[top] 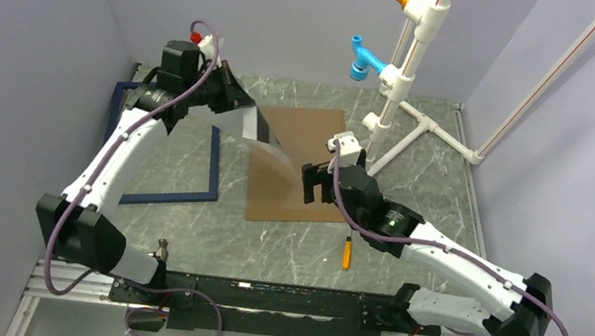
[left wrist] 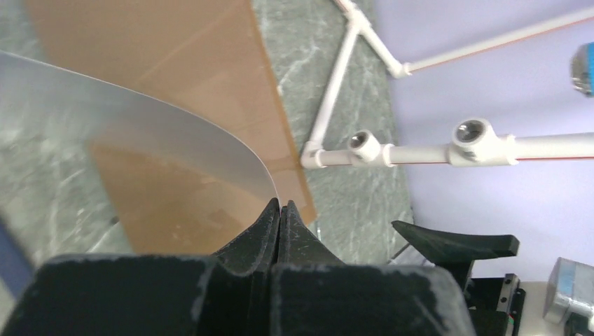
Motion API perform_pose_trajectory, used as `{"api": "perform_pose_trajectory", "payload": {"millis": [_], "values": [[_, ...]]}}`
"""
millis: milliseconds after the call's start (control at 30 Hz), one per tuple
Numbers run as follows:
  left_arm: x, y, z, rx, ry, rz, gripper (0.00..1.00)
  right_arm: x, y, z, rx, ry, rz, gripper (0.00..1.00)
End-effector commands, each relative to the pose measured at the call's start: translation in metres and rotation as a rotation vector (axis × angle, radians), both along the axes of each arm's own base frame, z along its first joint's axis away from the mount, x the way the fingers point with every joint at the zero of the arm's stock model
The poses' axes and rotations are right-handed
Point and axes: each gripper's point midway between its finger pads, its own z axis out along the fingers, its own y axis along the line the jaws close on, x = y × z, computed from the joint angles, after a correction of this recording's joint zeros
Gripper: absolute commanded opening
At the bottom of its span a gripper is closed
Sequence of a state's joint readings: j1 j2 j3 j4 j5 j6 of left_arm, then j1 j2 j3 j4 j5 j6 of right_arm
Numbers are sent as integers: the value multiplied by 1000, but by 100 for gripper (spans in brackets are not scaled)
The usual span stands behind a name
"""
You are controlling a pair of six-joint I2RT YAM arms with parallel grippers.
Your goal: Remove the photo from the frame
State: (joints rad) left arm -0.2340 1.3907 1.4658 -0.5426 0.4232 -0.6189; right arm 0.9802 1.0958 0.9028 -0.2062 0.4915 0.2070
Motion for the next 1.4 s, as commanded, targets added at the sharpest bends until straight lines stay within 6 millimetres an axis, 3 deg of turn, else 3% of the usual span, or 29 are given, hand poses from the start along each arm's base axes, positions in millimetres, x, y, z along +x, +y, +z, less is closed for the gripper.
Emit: {"api": "perform_pose_trajectory", "payload": {"millis": [0, 200, 367, 433, 567, 733, 967, 1167, 1367], "values": [[-12, -45, 90, -155, -266, -198, 0, -3, -21, 8, 26, -21, -53, 97], [-41, -74, 76, -196, -254, -333, 0, 2, -30, 3, 17, -26, -78, 98], [-61, -68, 48, -170, -251, -342, 0, 6, -25, 4, 28, -29, -71, 98], [-63, -62, 19, -146, -193, -320, 0, 7, -24, 4, 27, -27, -69, 98], [-71, -50, -62, -118, 4, -302, 0, 8, -21, 0, 21, -17, -63, 98], [-78, -20, -155, -69, 227, -195, 0, 8, -21, -5, 22, -8, -61, 98], [-91, -13, -230, -25, 427, -218, 0, 10, -18, -10, 12, 4, -58, 98], [-91, -9, -253, -22, 480, -164, 0, 10, -21, -12, 9, 1, -63, 98], [-75, 5, -254, -32, 467, 32, 0, 11, -24, -12, 12, -1, -70, 98]]}}
